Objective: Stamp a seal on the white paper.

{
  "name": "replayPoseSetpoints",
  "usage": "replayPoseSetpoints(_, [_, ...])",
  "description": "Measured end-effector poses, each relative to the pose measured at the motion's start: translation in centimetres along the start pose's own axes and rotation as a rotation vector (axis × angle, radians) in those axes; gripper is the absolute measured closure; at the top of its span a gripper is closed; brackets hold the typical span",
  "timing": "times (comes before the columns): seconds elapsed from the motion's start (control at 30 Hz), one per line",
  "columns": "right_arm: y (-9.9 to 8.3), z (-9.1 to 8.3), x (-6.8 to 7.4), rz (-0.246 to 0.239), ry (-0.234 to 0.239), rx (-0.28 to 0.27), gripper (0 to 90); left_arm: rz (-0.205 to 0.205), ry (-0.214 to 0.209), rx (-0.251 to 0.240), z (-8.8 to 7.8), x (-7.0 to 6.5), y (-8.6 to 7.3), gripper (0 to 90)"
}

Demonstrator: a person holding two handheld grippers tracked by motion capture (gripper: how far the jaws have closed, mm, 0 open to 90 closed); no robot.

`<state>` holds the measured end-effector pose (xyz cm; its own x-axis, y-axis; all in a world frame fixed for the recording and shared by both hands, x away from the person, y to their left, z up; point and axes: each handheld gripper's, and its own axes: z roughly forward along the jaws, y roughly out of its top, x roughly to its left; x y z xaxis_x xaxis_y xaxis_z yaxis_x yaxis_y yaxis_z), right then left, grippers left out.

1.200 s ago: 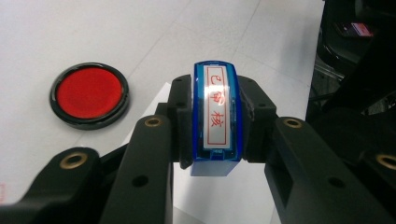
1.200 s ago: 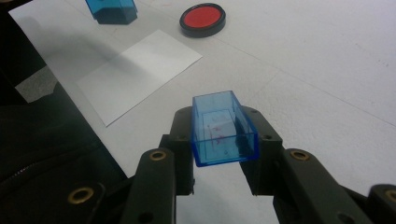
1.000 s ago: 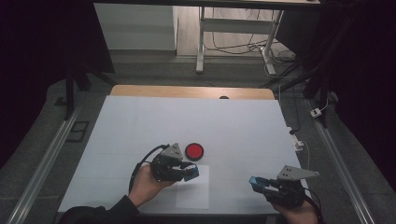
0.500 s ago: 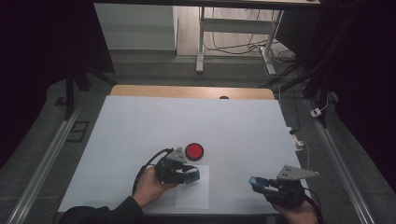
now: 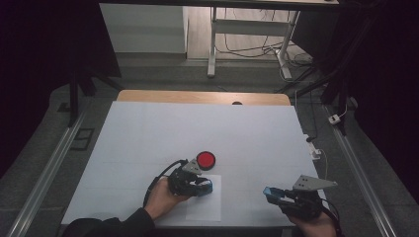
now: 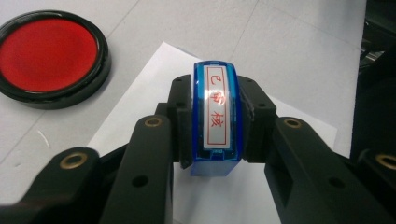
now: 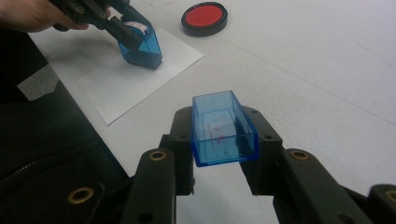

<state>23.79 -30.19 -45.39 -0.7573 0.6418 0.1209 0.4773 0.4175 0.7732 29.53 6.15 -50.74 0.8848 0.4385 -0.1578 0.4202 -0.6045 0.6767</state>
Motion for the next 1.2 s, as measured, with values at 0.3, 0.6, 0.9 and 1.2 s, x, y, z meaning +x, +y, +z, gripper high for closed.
replayPoseSetpoints(0.3, [0.0, 0.0, 0.0, 0.001, 0.003, 0.0, 68.1, -0.005, -0.018, -0.013, 0.0, 0.3, -0.4, 69.9])
replayPoseSetpoints(0.6, [0.0, 0.0, 0.0, 0.002, 0.004, 0.001, 68.0, 0.002, -0.009, -0.019, 0.1, 0.1, -0.5, 70.0])
replayPoseSetpoints(0.9, [0.0, 0.1, 0.0, 0.001, 0.005, 0.002, 68.0, 0.054, 0.05, -0.007, 0.2, -0.9, -0.5, 70.0])
replayPoseSetpoints(1.2, [0.0, 0.1, 0.1, 0.001, 0.005, 0.003, 68.0, 0.092, 0.096, 0.008, 0.2, -1.7, -0.4, 70.0])
